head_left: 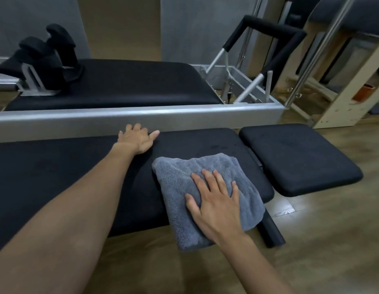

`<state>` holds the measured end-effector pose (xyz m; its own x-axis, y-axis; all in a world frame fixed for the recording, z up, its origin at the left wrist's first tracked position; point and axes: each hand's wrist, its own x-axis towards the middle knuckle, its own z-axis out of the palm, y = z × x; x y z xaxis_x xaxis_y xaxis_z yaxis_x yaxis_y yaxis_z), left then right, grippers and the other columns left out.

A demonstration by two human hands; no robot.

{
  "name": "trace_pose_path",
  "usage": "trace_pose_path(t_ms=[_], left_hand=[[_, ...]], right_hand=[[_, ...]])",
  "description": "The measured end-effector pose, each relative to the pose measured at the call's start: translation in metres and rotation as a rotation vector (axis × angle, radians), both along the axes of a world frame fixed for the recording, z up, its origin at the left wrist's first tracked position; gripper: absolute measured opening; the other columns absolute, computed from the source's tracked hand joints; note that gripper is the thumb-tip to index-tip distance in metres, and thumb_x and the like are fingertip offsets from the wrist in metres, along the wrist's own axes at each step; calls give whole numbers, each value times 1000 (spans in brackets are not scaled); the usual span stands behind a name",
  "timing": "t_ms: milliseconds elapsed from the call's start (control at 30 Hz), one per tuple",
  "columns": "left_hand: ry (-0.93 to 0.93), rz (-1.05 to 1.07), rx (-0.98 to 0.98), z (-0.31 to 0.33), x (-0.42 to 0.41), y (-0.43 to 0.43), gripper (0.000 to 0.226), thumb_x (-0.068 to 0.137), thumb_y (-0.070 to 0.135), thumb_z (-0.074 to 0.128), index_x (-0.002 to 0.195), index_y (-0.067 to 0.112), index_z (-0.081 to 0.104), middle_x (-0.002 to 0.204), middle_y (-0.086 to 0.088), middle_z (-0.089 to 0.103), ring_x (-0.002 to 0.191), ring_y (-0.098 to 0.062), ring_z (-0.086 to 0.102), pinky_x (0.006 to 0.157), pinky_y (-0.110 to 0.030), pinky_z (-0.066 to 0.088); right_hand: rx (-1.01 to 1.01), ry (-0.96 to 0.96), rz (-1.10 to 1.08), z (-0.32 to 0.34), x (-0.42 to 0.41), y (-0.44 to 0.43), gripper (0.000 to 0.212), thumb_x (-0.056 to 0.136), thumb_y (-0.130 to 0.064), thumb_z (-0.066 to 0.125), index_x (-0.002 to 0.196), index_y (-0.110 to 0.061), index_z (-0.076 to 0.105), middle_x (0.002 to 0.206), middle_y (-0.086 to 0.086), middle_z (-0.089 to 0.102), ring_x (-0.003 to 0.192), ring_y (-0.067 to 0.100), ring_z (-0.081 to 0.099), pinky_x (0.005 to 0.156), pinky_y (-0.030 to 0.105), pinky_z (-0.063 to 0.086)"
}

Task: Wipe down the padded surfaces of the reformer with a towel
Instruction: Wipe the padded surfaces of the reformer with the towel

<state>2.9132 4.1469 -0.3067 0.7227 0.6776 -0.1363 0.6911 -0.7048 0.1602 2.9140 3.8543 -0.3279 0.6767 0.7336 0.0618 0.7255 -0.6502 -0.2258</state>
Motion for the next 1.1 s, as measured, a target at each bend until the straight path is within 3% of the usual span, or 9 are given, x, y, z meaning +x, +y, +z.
trace_pose_path(t_ms=[133, 300, 500, 633, 767, 900, 1100], left_hand=[[-59, 2, 82, -4, 4, 2, 70, 98, 56, 15, 127, 7, 54, 138, -12, 46, 128, -34, 35, 102, -52, 31], [-78, 13, 128, -20, 11, 13, 66, 100, 50, 15, 125, 4, 55, 135, -12, 48, 124, -35, 38, 97, -51, 34], [-56, 79, 130, -20, 20, 8, 59, 102, 43, 19, 127, 4, 55, 135, -14, 47, 124, -37, 38, 98, -51, 36], [-28, 127, 79, -6, 20, -4, 58, 103, 41, 20, 131, 3, 53, 139, -16, 44, 126, -38, 38, 102, -50, 33], [12, 153, 19, 1, 29, -23, 56, 102, 43, 20, 134, 8, 50, 144, -17, 41, 131, -38, 35, 111, -56, 23], [-85, 40, -33, 1, 51, -49, 48, 102, 37, 23, 130, 12, 53, 139, -15, 49, 129, -37, 41, 114, -58, 17], [-158, -20, -58, -4, 80, -58, 46, 102, 38, 24, 126, 16, 57, 133, -11, 56, 124, -35, 47, 111, -54, 21]], right_hand=[[0, -38, -3, -1, 31, 34, 71, 87, -61, 5, 151, -36, 24, 163, -7, 19, 151, 19, 6, 117, 59, 1], [-12, -28, 37, -2, 107, 112, 57, 96, -53, 21, 148, -31, 31, 160, -3, 27, 149, 23, 14, 114, 64, 9], [-17, -17, 86, 5, 152, 169, 58, 94, -52, 23, 141, -25, 43, 146, 4, 45, 136, 28, 34, 108, 65, 20], [-3, -37, 112, 7, 138, 135, 56, 94, -53, 28, 142, -28, 40, 153, 0, 37, 140, 23, 28, 108, 57, 21], [18, -54, 104, 9, 107, 62, 56, 94, -52, 38, 145, -29, 39, 157, -1, 32, 145, 23, 23, 111, 59, 21], [-43, -48, 83, 7, 83, -14, 64, 92, -58, 25, 151, -32, 33, 161, -5, 26, 150, 20, 15, 117, 57, 16], [1, -82, -2, -2, 76, -51, 65, 90, -62, 26, 145, -34, 45, 155, -6, 41, 146, 20, 30, 116, 59, 21]])
